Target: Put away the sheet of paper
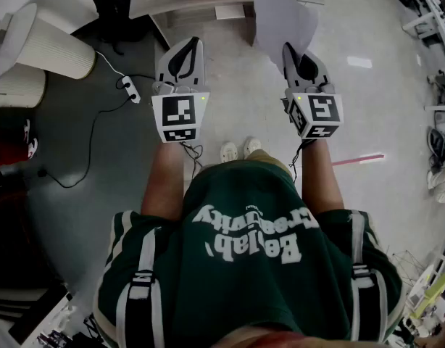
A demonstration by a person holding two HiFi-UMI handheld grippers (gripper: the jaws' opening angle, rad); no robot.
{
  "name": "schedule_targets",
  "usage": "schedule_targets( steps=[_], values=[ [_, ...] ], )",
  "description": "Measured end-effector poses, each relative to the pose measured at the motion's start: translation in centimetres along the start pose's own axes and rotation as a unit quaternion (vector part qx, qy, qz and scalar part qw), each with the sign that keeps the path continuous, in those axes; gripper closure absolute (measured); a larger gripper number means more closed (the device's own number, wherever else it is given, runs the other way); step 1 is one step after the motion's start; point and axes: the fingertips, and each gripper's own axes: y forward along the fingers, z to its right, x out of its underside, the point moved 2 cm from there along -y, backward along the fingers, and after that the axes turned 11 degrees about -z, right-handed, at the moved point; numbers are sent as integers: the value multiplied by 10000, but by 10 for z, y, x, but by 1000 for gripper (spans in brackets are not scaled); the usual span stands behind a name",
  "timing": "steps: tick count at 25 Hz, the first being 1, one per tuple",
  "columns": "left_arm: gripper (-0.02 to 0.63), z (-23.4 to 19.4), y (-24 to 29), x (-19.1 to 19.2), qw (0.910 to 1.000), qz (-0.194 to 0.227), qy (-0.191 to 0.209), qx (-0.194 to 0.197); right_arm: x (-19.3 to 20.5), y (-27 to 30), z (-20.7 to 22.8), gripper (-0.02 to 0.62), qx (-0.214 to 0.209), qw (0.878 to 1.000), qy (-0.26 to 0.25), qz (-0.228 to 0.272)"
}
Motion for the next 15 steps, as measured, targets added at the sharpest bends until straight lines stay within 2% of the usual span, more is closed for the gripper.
schedule_targets(
  steps=[15],
  values=[
    [588,-2,-3,3,10000,24,23,37,5,-2,0,561,57,9999,83,83]
  ],
)
